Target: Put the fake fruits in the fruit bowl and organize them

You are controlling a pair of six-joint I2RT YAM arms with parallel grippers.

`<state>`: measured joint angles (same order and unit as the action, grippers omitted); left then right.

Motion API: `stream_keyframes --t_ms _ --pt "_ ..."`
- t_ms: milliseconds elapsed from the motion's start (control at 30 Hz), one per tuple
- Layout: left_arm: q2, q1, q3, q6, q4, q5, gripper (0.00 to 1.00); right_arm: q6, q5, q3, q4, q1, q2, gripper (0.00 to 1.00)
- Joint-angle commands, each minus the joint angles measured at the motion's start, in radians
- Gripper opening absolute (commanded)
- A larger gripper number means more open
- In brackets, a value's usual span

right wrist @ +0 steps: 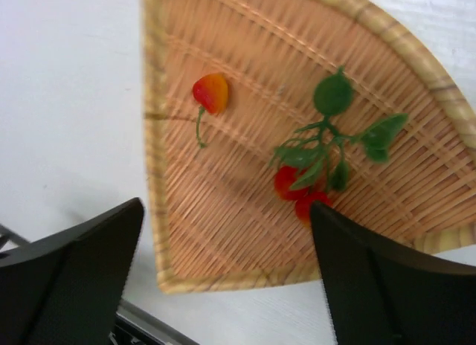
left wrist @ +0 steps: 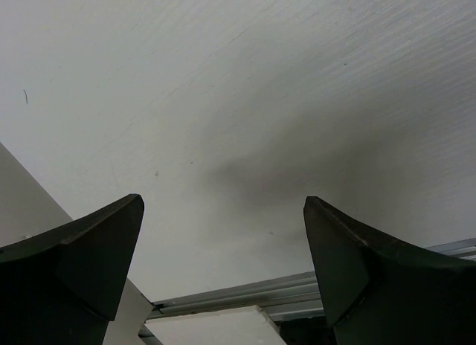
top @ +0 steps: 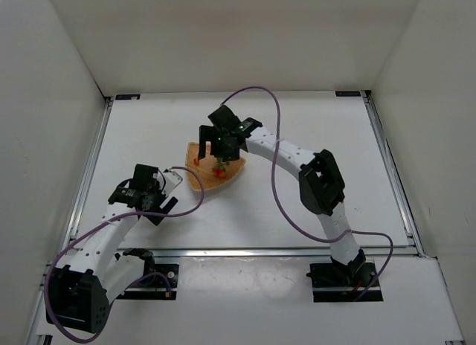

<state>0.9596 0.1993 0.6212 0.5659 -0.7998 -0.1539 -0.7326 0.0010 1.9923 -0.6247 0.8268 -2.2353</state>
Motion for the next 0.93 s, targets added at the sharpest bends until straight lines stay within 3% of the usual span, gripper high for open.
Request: stream_keyframes --t_ms 0,100,300,400,500,700,900 --pt "-0.019 0.003 0.017 -0.017 0.016 -0.004 1.0 0.117 0.022 -0.058 0.034 0.005 0.207 0.99" --pt "-0.019 0.003 0.017 -0.035 0.025 -0.004 1.0 0.154 0.051 -0.214 0.034 -0.014 0.357 1.0" --pt "-0.039 -0.037 0.017 -0.084 0.045 0.014 1.0 0.199 0.035 -0.571 -0.013 -0.205 0.684 1.0" --pt "-0.039 -0.046 0.017 -0.116 0.054 0.024 1.0 0.208 0.059 -0.798 -0.024 -0.369 0.894 1.0" --pt "-0.039 -0.057 0.017 -0.139 0.063 0.033 1.0 0.243 0.024 -0.953 -0.024 -0.642 1.107 1.0" --pt "-0.039 -0.077 0.035 -0.205 0.073 0.043 1.0 0.285 -0.035 -1.084 -0.072 -0.92 1.255 1.0" --pt "-0.039 -0.077 0.035 -0.205 0.073 0.043 1.0 0.305 -0.095 -1.129 -0.072 -1.012 1.292 1.0"
